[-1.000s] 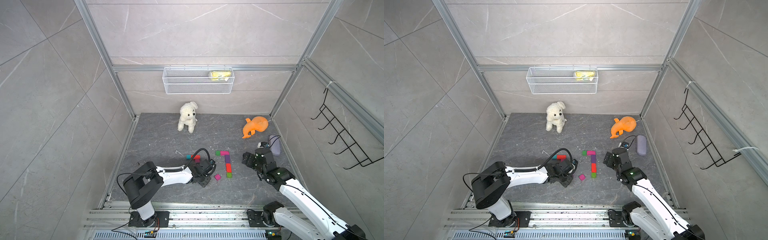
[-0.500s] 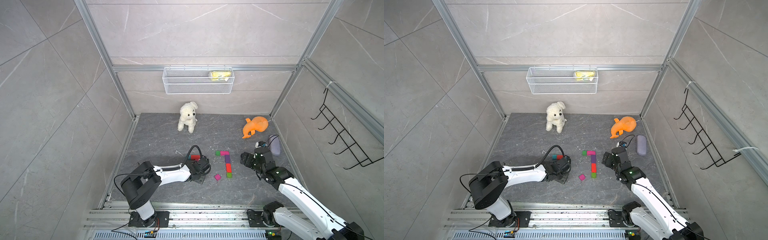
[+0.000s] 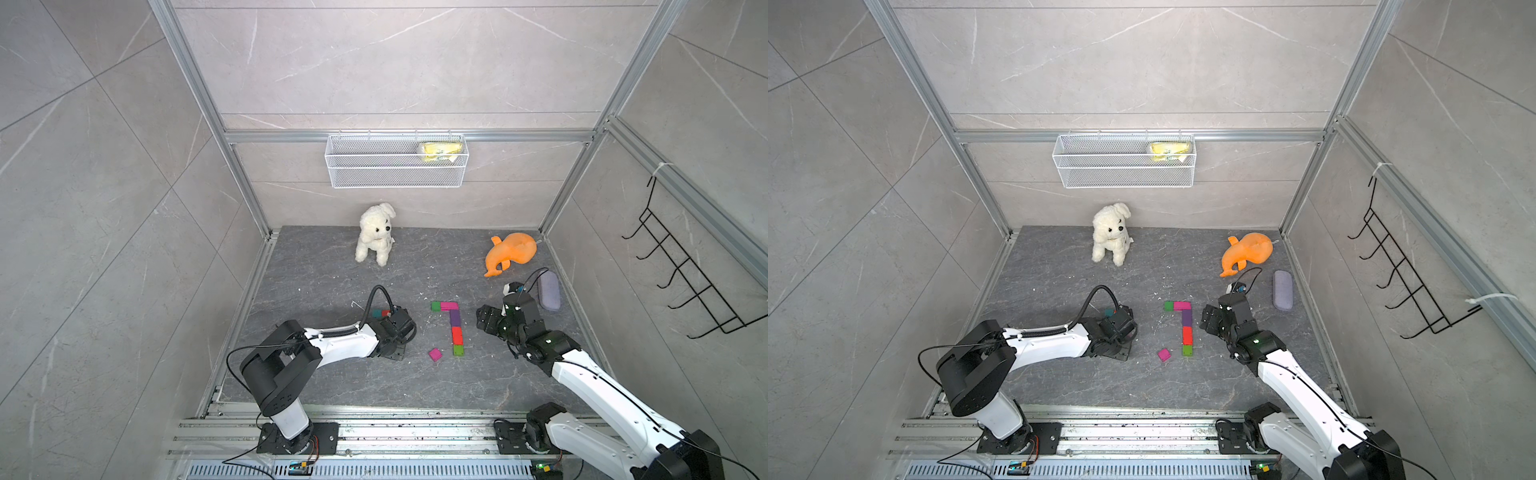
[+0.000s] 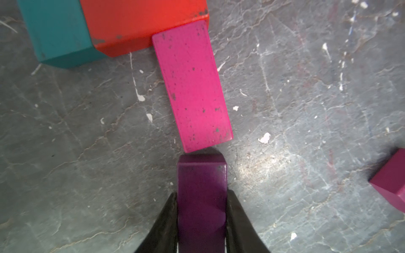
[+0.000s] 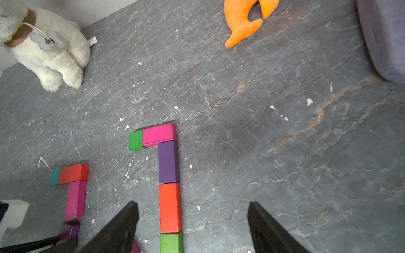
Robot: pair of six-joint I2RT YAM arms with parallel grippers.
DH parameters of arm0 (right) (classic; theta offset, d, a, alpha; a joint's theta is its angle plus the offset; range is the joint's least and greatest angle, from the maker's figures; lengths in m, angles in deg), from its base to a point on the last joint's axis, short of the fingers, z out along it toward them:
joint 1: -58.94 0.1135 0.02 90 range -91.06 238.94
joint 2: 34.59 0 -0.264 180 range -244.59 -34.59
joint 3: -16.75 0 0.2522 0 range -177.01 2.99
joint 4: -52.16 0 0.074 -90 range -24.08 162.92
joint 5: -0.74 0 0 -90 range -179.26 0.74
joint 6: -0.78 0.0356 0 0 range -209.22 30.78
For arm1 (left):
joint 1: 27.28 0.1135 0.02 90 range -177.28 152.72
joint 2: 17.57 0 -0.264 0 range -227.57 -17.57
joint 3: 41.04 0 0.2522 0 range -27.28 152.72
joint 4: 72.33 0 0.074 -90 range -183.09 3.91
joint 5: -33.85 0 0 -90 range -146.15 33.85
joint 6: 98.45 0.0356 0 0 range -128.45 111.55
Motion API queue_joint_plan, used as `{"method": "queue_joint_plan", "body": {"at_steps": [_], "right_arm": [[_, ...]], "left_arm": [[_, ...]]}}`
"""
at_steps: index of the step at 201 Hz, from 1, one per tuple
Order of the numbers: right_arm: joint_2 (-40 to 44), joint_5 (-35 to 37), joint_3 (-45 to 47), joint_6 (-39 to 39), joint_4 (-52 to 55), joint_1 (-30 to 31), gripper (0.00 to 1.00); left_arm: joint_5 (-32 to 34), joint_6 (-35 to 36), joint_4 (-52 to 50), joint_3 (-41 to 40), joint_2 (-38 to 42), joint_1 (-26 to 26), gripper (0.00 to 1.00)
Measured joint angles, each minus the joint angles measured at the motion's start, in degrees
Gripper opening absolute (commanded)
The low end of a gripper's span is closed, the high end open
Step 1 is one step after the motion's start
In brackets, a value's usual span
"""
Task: Assemble the number 7 with building blocks
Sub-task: Assemble the building block at the center of the board, then adjust the building block at the center of the board.
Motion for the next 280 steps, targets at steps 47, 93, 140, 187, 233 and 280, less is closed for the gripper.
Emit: {"method": "queue_joint_plan", "body": {"at_steps": [47, 93, 140, 187, 233, 280], "right_arm": [[-0.81, 0.02, -0.09, 0.04, -0.02, 0.26, 0.8], [-1.57, 0.2, -0.52, 0.02, 0.02, 1.92, 0.79], [-3.91, 2.56, -4.28, 0.09, 0.92, 6.91, 0.76], [-12.13, 6.82, -11.06, 2.47, 2.73, 17.14, 0.71], [-25.33, 8.5, -18.84, 7.34, 3.93, 26.36, 0.67], [-38.69, 9.57, -29.7, 10.8, 6.78, 33.64, 0.65]], "left_arm": [[-0.28, -0.57, 0.2, 0.02, -0.04, 0.11, 0.42], [-0.87, -1.77, 1.57, -0.02, 0.04, 0.26, 0.67], [-2.08, -3.65, -0.22, -4.22, 7.85, 0.37, 0.87], [2.19, -3.21, -4.39, -5.18, 26.62, 3.48, 1.0], [1.68, -0.31, -4.44, -8.2, 36.54, 17.94, 1.0], [-3.74, 0.74, -1.99, -11.76, 32.89, 23.34, 1.0]]}}
